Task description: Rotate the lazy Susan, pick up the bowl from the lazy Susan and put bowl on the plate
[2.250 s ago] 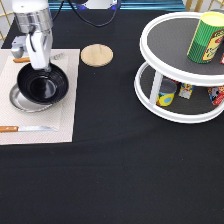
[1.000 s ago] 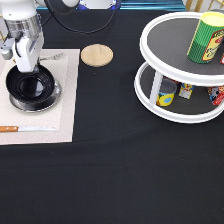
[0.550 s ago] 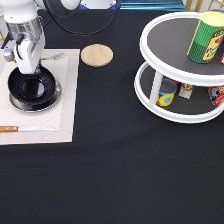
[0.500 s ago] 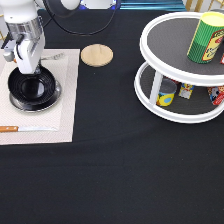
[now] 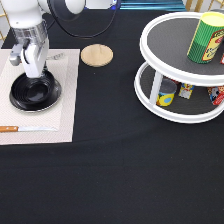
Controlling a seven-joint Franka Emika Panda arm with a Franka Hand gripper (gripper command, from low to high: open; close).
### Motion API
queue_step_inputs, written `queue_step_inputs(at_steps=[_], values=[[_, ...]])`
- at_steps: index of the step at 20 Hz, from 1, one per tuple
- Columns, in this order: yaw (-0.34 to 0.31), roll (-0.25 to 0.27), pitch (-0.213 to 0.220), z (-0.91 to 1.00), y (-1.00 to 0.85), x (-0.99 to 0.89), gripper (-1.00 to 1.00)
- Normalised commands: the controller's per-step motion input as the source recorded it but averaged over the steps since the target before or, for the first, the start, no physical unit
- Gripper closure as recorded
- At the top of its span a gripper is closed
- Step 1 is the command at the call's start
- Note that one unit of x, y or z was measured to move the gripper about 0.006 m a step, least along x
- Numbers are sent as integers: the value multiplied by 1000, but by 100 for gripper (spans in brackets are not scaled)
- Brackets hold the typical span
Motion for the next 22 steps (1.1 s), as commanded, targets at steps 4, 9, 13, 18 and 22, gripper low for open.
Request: queue_step_inputs(at_steps=[4, 9, 13, 18, 22], values=[[0, 33, 51, 528, -104, -21, -100], [3, -9, 82, 1000, 42, -1, -100], [47, -21, 140, 1000, 332, 0, -100], [135, -69, 228, 863, 619, 17, -100], [129, -61, 233, 586, 389, 135, -100]])
